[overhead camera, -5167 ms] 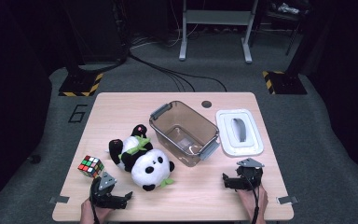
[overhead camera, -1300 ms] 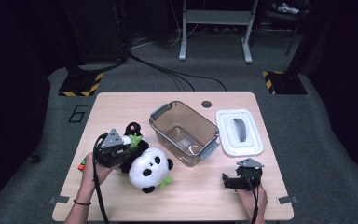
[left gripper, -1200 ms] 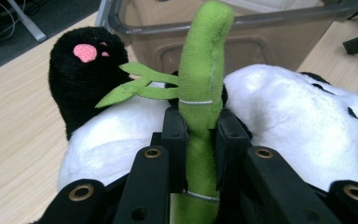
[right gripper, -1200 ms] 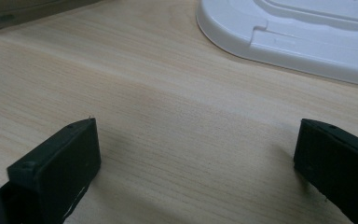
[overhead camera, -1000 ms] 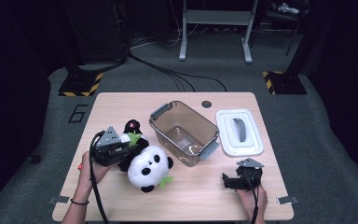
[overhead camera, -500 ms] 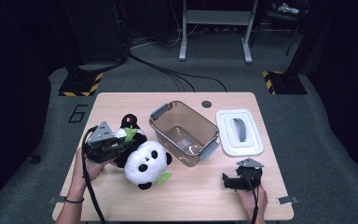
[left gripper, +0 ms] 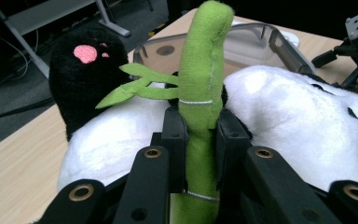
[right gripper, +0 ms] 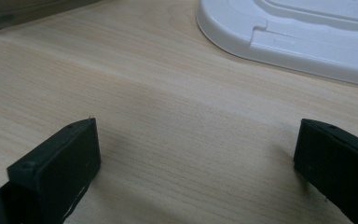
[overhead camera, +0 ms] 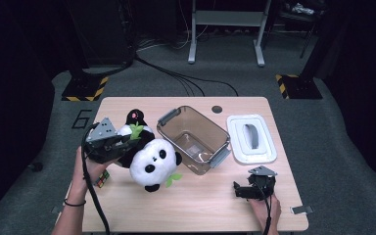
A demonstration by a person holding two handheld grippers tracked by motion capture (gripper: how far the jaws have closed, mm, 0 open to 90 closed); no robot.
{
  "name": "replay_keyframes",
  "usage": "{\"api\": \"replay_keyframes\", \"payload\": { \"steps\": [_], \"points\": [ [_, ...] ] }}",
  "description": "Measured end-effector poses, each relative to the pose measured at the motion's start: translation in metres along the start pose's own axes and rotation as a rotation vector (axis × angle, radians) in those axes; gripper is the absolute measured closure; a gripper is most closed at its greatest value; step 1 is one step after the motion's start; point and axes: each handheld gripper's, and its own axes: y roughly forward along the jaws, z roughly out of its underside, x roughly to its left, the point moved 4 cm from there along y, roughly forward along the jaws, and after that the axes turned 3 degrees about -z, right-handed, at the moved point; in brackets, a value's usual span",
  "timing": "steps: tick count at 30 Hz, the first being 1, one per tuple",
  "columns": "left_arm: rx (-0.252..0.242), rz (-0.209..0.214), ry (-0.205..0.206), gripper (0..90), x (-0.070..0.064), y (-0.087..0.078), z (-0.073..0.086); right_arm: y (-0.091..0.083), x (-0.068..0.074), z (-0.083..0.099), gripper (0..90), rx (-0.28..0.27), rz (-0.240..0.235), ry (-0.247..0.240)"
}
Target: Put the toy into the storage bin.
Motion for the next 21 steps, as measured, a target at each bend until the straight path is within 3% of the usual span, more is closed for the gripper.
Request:
{"api": "replay_keyframes", "payload": {
  "steps": [11, 16, 21],
  "points": [
    [-0.029, -0.001, 0.015, 77.5, 0.004, -0.002, -0.032, 0.000, 0.000, 0.000, 0.0, 0.000, 0.000, 0.000],
    [-0.053, 0.006, 0.000, 77.5, 0.007, 0.003, -0.042, 0.000, 0.000, 0.000, 0.0, 0.000, 0.000, 0.000],
    [-0.056, 0.008, 0.013, 77.5, 0.008, 0.008, -0.054, 0.000, 0.000, 0.000, 0.0, 0.000, 0.000, 0.000]
  ]
}}
